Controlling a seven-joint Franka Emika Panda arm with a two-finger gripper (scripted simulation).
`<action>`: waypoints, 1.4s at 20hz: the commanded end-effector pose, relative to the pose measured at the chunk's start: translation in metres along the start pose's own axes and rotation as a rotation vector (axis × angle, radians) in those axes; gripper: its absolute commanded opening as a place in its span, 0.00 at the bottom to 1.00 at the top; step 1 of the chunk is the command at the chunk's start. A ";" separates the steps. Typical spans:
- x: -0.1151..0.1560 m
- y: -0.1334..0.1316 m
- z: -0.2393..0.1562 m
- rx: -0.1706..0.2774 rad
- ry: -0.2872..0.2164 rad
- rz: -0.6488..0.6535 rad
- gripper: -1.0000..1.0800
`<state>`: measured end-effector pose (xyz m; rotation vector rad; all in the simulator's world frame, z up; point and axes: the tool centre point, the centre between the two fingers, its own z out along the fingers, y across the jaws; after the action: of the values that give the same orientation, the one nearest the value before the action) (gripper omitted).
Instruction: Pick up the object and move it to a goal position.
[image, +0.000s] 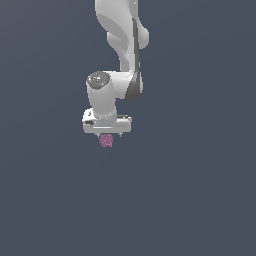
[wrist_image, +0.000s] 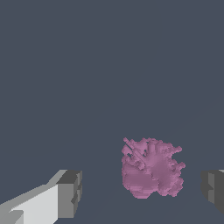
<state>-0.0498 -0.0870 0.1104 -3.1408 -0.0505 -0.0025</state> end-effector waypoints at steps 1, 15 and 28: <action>-0.010 0.012 0.009 0.000 0.000 0.002 0.96; -0.021 0.025 0.031 0.000 -0.003 0.007 0.96; -0.022 0.026 0.070 0.000 -0.002 0.006 0.00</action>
<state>-0.0713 -0.1134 0.0413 -3.1414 -0.0406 0.0006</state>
